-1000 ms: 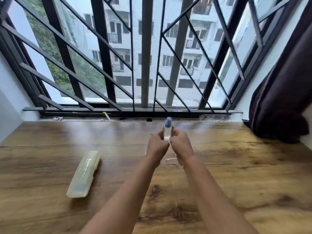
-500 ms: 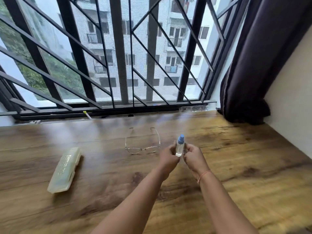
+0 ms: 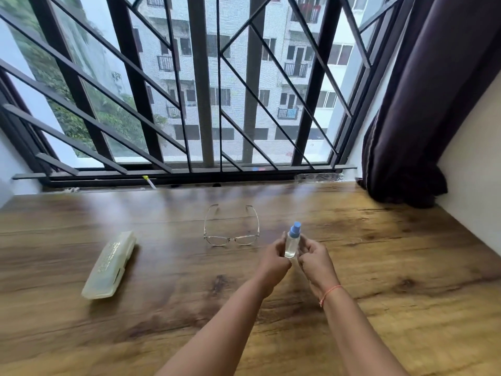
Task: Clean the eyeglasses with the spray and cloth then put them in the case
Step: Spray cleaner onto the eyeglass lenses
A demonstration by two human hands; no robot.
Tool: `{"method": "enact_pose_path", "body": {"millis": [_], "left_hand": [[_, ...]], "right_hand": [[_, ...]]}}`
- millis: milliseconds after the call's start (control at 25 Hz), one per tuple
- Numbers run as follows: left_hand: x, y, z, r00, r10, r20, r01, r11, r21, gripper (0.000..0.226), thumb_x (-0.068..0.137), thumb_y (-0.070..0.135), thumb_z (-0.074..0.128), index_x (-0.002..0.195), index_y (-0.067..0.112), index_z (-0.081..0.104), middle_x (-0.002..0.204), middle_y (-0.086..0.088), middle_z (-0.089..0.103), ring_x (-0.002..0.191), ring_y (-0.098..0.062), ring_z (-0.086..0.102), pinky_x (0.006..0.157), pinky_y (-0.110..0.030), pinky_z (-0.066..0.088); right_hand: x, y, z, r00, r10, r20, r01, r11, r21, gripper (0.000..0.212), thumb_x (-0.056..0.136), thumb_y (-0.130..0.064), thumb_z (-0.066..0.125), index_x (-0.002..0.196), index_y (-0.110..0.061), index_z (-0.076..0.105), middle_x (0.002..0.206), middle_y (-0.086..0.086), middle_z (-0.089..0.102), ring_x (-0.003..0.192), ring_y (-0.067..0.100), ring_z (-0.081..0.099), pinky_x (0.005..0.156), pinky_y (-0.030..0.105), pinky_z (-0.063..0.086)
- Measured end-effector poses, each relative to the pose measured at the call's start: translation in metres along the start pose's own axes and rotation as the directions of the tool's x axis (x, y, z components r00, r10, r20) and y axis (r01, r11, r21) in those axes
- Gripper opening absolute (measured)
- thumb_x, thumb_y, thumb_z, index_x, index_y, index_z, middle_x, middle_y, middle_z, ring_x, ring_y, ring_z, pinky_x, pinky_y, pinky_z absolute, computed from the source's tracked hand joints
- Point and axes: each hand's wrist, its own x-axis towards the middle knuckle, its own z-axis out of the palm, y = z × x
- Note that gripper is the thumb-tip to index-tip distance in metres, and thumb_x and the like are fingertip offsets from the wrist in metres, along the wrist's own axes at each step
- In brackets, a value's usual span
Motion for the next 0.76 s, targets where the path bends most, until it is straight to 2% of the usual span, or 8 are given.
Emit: {"method": "enact_pose_path", "body": {"millis": [80,160,280,320,400,480,600,760], "left_hand": [[-0.001,0.004,-0.004,0.997,-0.005,-0.076,0.005,1.000,0.009,0.067,0.074,-0.013,0.047,0.137,0.010,0.041,0.122,-0.017,0.060,0.085,0.010,0.056,0.072,-0.013,0.043],[-0.005,0.008,-0.018,0.960,0.063,-0.274,-0.037,0.994,0.100,0.057,0.076,-0.008,0.050,0.131,0.009,0.050,0.116,-0.006,0.065,0.095,-0.002,0.059,0.083,-0.019,0.046],[-0.017,0.007,-0.058,0.764,0.202,-0.613,-0.024,0.958,0.285,0.046,0.073,-0.007,0.053,0.111,0.014,0.068,0.093,-0.005,0.074,0.076,-0.012,0.063,0.070,-0.024,0.047],[-0.020,0.005,-0.073,0.688,0.231,-0.688,-0.003,0.949,0.316,0.046,0.072,-0.009,0.052,0.108,0.015,0.070,0.089,-0.009,0.074,0.073,-0.018,0.063,0.068,-0.028,0.048],[-0.021,-0.005,-0.102,0.611,0.276,-0.742,0.018,0.932,0.361,0.049,0.072,-0.015,0.048,0.108,0.011,0.069,0.105,-0.012,0.071,0.093,-0.025,0.065,0.084,-0.032,0.048],[-0.018,-0.017,-0.126,0.661,0.305,-0.686,0.038,0.899,0.437,0.050,0.072,-0.015,0.049,0.112,0.009,0.067,0.125,-0.009,0.061,0.114,-0.024,0.058,0.096,-0.030,0.041],[-0.015,-0.035,-0.146,0.760,0.322,-0.564,0.034,0.848,0.529,0.053,0.073,-0.016,0.050,0.117,0.010,0.063,0.135,-0.007,0.051,0.123,-0.021,0.051,0.101,-0.028,0.039],[-0.010,-0.046,-0.156,0.763,0.310,-0.568,0.006,0.875,0.485,0.047,0.074,-0.015,0.055,0.113,0.010,0.065,0.128,-0.010,0.055,0.118,-0.012,0.050,0.092,0.005,0.026]], "right_hand": [[-0.003,0.001,0.001,0.978,-0.093,-0.186,0.061,0.984,-0.170,0.039,0.080,0.007,0.055,0.114,-0.009,0.064,0.103,0.001,0.072,0.085,0.009,0.061,0.082,0.028,0.048],[-0.008,0.002,0.004,0.841,-0.404,-0.361,0.211,0.858,-0.468,0.043,0.076,0.008,0.054,0.116,-0.004,0.062,0.112,0.014,0.067,0.094,0.023,0.061,0.086,0.035,0.047],[-0.018,0.005,0.024,0.650,-0.735,-0.195,0.516,0.615,-0.596,0.034,0.072,0.015,0.059,0.100,-0.002,0.068,0.097,0.014,0.068,0.091,0.029,0.063,0.084,0.035,0.050],[-0.018,0.010,0.034,0.644,-0.758,-0.099,0.565,0.560,-0.606,0.035,0.071,0.017,0.061,0.099,-0.002,0.069,0.096,0.013,0.069,0.092,0.027,0.064,0.086,0.032,0.048],[-0.011,0.022,0.053,0.688,-0.724,0.047,0.593,0.523,-0.613,0.039,0.071,0.019,0.061,0.104,0.001,0.068,0.105,0.017,0.069,0.100,0.027,0.064,0.094,0.025,0.041],[0.001,0.038,0.070,0.762,-0.640,0.096,0.538,0.545,-0.643,0.048,0.069,0.023,0.056,0.113,0.005,0.063,0.118,0.023,0.062,0.112,0.034,0.059,0.099,0.020,0.032],[0.015,0.054,0.083,0.854,-0.516,0.066,0.431,0.631,-0.645,0.062,0.068,0.025,0.045,0.124,0.003,0.054,0.133,0.023,0.050,0.125,0.035,0.048,0.105,0.018,0.025],[0.032,0.057,0.093,0.878,-0.476,-0.043,0.332,0.672,-0.662,0.059,0.072,0.023,0.040,0.127,0.003,0.051,0.133,0.020,0.052,0.126,0.030,0.047,0.104,0.018,0.025]]}}
